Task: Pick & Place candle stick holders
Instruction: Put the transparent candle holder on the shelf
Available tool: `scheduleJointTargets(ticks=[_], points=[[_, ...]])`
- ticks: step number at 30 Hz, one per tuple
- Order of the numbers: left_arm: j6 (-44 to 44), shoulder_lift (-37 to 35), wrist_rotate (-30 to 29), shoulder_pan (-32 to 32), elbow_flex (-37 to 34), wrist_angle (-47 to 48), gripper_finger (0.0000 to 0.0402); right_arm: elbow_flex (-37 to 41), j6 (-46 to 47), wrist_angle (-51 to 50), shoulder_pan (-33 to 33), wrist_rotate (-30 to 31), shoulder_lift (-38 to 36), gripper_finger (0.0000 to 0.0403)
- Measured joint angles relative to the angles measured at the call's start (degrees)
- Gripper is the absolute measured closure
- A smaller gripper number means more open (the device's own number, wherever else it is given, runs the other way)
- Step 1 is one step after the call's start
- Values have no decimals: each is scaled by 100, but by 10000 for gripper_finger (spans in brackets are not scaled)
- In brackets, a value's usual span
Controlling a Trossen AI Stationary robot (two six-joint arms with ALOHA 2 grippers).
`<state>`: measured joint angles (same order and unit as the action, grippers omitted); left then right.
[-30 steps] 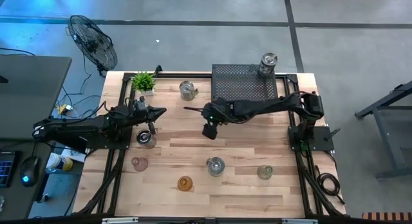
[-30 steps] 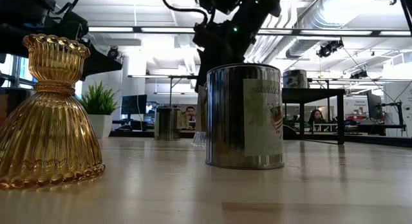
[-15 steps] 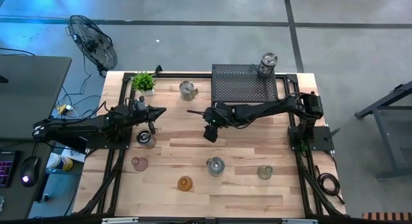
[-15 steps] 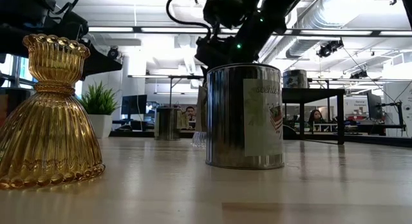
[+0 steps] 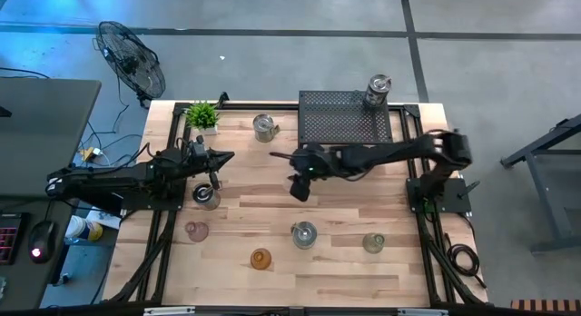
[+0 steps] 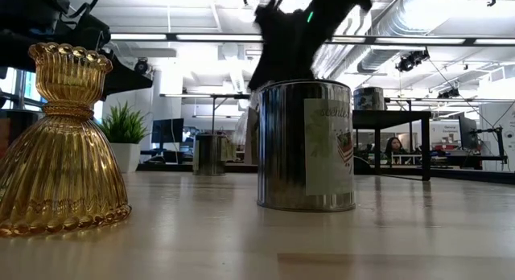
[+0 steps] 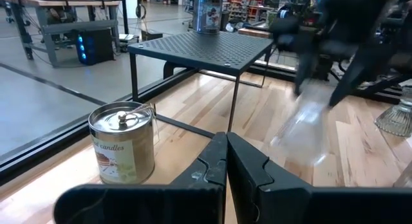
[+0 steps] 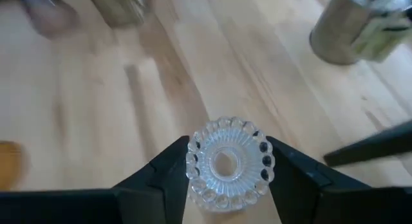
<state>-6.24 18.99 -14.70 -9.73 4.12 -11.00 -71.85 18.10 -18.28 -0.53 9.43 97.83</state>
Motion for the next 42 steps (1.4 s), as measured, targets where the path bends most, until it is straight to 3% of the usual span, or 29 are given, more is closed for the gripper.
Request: scheduleJointTargets(ticks=[4,11,15,19,23,30,42], points=[[0,0,0,0,0,0,401,-7,658,-852,200,309,-958,237],[0,0,0,0,0,0,401,-20,1655,-2857,321,1426,-2753,237],[0,0,-1,0,0,0,401,-17,2082,-4251,-106,1963,-3429,237],[0,1,-92,0,-2,0,401,-11,1948,-4938,-896,2043,-3732,237],[0,2,-128,0,-2,0,401,-7,1240,-4990,-1798,1835,-3749,237],[0,2,-131,0,-2,0,401,464,155,-4192,-3172,820,-3701,237],[0,2,-128,0,-2,0,401,992,-509,-3658,-4066,343,-3699,237]])
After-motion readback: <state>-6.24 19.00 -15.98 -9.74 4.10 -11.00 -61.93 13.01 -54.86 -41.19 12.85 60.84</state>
